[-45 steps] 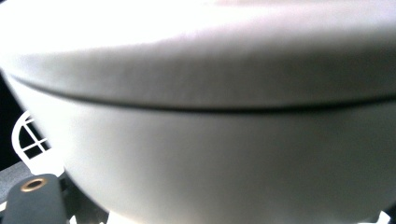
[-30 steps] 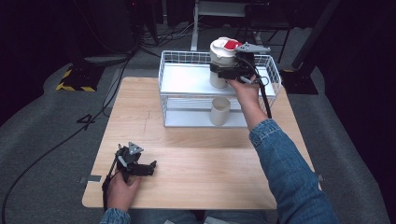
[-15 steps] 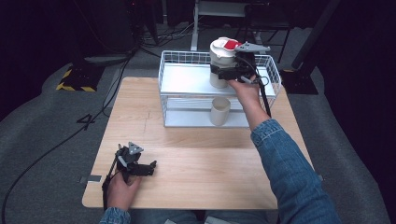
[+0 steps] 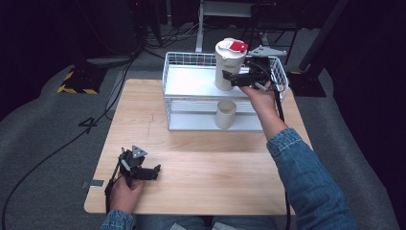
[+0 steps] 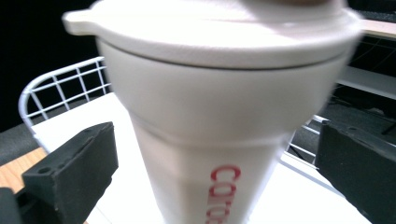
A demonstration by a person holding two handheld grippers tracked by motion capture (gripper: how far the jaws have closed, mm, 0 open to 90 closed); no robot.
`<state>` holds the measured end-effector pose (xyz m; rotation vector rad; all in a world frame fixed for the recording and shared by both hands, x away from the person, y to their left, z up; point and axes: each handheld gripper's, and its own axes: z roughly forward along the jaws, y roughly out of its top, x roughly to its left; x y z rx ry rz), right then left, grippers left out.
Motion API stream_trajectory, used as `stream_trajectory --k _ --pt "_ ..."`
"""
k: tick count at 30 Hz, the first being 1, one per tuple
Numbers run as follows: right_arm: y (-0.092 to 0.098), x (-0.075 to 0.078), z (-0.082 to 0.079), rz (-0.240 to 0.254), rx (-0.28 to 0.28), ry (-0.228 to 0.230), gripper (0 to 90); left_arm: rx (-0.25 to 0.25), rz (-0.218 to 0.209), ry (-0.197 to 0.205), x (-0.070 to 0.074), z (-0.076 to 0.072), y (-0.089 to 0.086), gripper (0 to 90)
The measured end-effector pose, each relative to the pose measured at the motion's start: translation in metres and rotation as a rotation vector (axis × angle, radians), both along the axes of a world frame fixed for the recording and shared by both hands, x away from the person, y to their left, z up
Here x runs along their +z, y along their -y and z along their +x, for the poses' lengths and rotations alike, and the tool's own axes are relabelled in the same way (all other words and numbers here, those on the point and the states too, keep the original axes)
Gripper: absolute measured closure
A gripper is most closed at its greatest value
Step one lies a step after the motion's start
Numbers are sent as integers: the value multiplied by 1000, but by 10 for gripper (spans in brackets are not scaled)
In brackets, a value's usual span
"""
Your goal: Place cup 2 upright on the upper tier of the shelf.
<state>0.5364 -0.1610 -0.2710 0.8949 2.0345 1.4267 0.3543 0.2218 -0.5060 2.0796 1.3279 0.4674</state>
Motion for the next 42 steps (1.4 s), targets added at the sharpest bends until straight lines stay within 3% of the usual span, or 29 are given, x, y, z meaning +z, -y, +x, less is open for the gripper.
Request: stream_trajectory --k 21,26,30,39,42 --pt "43 8 -70 32 120 -1 0 2 0 0 0 -1 0 6" --pt "59 6 -84 43 121 7 0 1 2 2 0 -1 0 6" --pt "72 3 -92 79 116 -1 0 0 2 2 0 -1 0 6" --pt "99 -9 -106 49 87 -40 11 -1 1 0 0 1 1 6" --pt "109 -15 -111 76 96 -45 10 2 -1 -1 0 2 1 5"
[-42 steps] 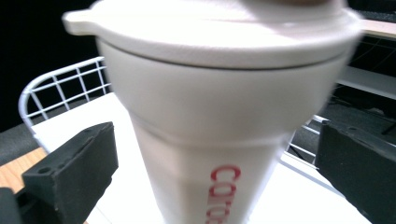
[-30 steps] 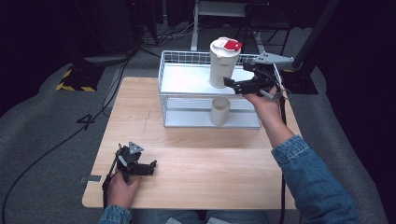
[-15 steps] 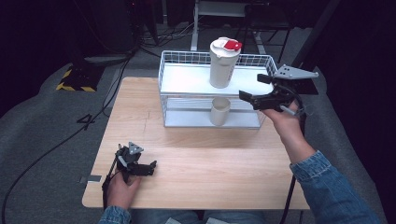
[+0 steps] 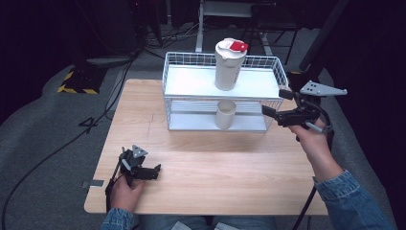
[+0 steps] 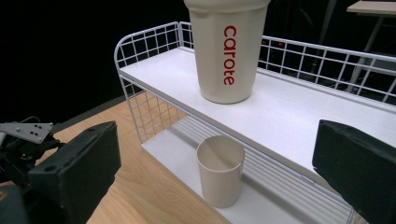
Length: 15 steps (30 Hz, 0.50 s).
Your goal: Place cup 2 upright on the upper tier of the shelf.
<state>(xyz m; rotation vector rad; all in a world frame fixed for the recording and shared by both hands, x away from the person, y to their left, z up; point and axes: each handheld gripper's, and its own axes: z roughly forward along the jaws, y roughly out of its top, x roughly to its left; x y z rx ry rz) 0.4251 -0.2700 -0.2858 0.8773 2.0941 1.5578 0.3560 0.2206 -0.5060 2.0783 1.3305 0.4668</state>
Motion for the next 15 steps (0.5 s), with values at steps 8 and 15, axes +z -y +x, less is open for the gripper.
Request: stream_trajectory --k 8,15 --pt "18 -13 -18 -4 -18 25 10 -3 2 -1 0 2 0 5" --pt "24 -28 -28 -69 -40 -5 10 -3 5 1 0 2 0 5"
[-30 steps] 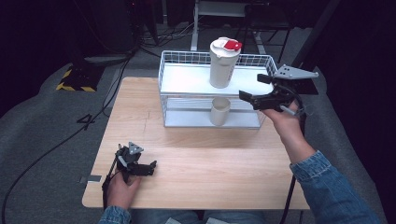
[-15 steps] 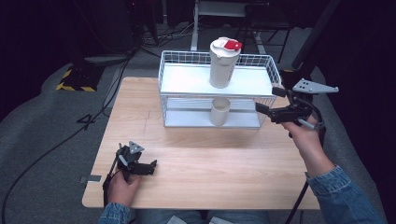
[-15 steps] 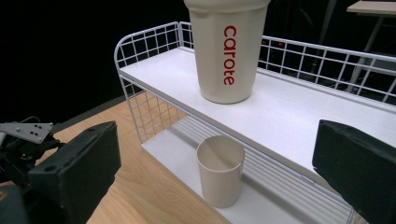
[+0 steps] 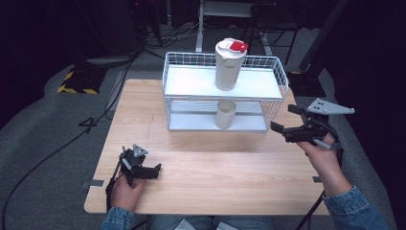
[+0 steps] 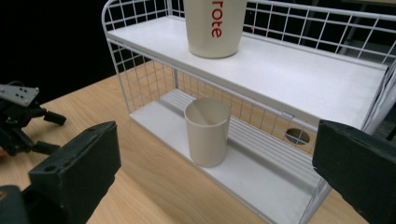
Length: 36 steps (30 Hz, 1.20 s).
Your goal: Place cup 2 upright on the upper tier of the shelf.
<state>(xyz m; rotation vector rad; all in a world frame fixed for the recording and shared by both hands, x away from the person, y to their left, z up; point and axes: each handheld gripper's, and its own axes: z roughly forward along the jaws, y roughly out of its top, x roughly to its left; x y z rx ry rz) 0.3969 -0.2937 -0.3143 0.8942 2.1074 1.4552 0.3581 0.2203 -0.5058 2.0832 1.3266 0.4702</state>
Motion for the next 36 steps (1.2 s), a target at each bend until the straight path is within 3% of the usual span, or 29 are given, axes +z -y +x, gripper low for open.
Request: stream_trajectory --k 5,11,15,30,36 --pt "0 -10 -10 -65 -18 -14 10 0 0 0 0 0 0 5" --pt "2 -28 -13 -127 -41 -82 39 1 0 0 0 0 0 6" --pt "5 -43 -13 -117 -49 -115 39 0 0 0 0 0 0 6" --pt "16 -97 -17 -183 -85 -196 44 0 0 0 0 0 0 6" --pt "20 -118 -19 -174 -98 -237 48 0 0 0 0 0 0 6"
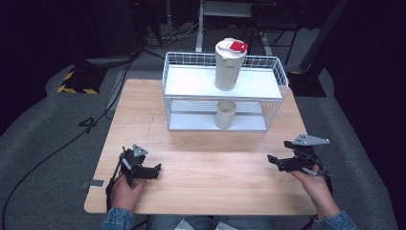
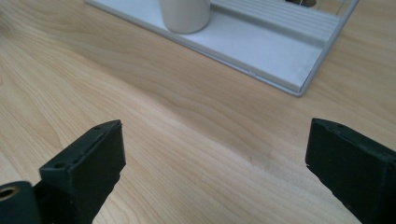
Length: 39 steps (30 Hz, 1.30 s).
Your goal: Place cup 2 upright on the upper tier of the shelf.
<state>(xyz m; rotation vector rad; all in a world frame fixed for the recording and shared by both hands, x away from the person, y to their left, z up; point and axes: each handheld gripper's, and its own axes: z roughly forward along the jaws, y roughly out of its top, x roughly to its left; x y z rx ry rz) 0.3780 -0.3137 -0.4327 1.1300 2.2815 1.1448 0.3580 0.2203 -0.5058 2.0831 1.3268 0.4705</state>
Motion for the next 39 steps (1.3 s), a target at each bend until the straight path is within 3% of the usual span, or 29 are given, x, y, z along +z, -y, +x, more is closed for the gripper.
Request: stream_trajectory --k 20,25,31,39 --pt "1 -56 -7 4 -18 -31 49 0 -2 -1 0 0 0 6" --pt "-3 -64 -7 -41 -16 -20 48 0 -2 -1 0 0 0 6" --pt "-7 -70 -6 -83 -30 -62 48 0 -2 -1 0 0 0 6" --pt "-9 -73 -4 -104 -62 -59 32 0 -1 -1 0 0 0 6"
